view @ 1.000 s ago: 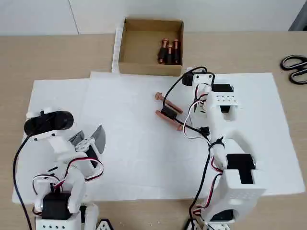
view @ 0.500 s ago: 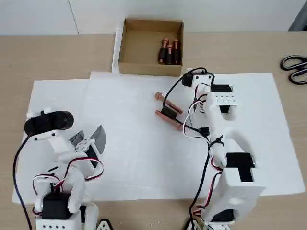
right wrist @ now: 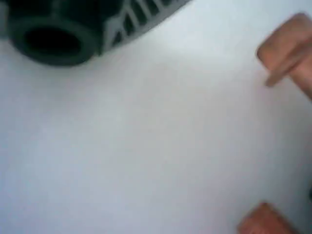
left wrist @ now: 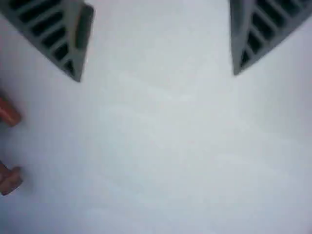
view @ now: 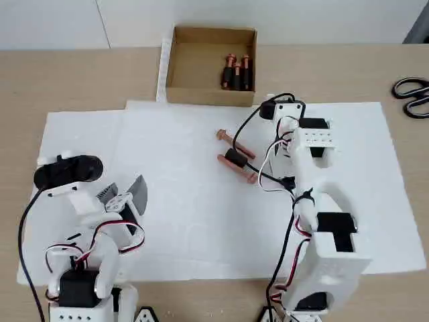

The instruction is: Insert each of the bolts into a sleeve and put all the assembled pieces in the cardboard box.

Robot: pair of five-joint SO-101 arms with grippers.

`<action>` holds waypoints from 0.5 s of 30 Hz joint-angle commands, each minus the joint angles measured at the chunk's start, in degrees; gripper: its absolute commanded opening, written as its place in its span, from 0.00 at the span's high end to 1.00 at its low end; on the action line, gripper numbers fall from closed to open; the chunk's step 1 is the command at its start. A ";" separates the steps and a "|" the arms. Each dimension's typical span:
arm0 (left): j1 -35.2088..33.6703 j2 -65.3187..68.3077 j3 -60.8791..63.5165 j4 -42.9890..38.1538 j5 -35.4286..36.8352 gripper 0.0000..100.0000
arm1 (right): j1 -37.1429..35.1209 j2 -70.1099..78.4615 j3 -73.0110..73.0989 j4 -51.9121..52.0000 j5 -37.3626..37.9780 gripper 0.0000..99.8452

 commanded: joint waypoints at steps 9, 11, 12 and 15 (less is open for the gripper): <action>0.00 8.97 -12.70 4.13 -4.13 0.81 | -0.40 -15.43 -16.97 20.62 3.25 1.00; 0.18 13.89 -17.27 4.13 -4.13 0.81 | -0.31 -17.54 -17.23 22.02 3.52 1.00; 0.18 17.05 -19.82 4.13 -4.13 0.81 | 0.13 -18.51 -17.23 22.73 3.52 1.00; 0.26 28.75 -27.91 4.13 -3.96 0.81 | 2.07 -19.74 -17.23 23.43 3.43 1.00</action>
